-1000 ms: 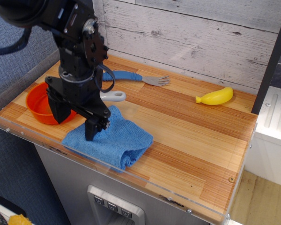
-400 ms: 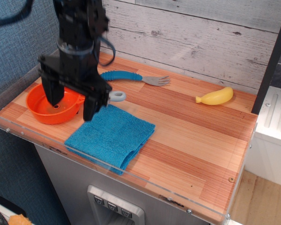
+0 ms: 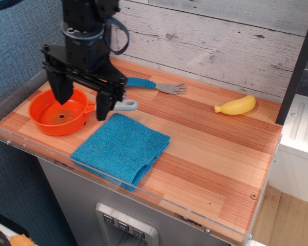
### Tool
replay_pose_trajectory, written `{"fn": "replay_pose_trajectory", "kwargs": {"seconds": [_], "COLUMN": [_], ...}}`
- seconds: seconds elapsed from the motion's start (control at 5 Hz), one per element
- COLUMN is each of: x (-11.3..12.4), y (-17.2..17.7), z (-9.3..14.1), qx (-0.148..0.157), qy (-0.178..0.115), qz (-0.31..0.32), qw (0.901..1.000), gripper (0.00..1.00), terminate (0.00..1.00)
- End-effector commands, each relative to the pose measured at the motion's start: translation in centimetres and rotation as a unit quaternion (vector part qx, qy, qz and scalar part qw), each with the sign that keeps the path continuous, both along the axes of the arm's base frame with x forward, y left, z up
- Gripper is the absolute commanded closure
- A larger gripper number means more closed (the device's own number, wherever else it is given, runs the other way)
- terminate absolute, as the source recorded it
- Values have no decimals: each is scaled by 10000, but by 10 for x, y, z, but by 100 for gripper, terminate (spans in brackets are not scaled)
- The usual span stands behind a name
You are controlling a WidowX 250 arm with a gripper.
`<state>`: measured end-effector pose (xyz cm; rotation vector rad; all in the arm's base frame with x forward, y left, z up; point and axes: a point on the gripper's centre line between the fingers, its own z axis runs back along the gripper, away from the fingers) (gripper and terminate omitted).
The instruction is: Move the blue cloth from right side to left edge of the table.
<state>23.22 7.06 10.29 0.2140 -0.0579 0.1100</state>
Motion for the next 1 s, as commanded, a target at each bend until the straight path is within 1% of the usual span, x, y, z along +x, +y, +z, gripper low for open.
{"fn": "replay_pose_trajectory", "kwargs": {"seconds": [0.0,0.2,0.4,0.6,0.8], "x": [36,45,46,40,37], "y": [-57,-90,-123,-148,-168], "z": [32,41,47,53,53], "qx": [-263,-653,-663,-701,-749], "qy": [-314,-303,-224,-207,-45], "qz": [-192,-586,-996,-1477,-1619], "qw": [9990,9957,9926,9863,9840], "gripper": [0,0,0,0,0], "terminate": [0,0,0,0,0]}}
